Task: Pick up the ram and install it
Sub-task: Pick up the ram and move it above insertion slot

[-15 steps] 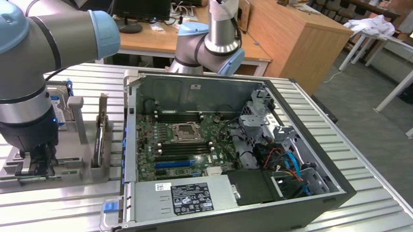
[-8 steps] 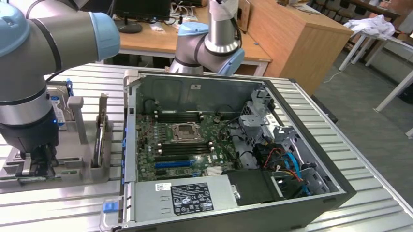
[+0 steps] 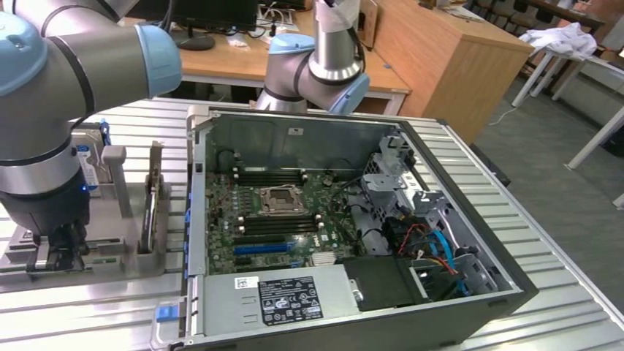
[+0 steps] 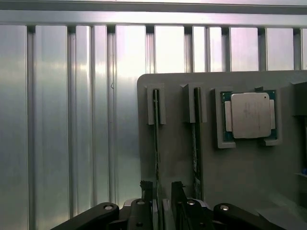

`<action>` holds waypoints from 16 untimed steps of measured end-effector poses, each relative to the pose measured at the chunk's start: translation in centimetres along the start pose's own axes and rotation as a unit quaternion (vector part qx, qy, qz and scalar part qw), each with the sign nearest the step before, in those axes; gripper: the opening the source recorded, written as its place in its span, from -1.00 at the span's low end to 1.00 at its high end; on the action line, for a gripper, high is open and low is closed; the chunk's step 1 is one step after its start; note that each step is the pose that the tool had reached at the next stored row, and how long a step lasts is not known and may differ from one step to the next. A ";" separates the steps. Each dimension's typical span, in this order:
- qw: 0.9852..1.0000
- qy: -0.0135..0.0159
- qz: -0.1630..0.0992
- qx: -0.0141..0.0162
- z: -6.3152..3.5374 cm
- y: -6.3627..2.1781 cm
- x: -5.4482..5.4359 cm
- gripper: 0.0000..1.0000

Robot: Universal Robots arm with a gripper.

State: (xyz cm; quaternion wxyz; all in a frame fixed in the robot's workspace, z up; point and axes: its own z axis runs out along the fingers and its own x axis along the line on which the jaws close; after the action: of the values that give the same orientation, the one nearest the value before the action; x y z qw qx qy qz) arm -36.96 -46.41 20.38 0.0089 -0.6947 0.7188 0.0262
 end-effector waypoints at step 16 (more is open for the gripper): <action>1.000 0.000 0.000 0.000 0.24 0.00 -0.1 -0.40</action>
State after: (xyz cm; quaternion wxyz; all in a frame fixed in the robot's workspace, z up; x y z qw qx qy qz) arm -36.96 -46.34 20.14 0.0091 -0.6947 0.7187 0.0263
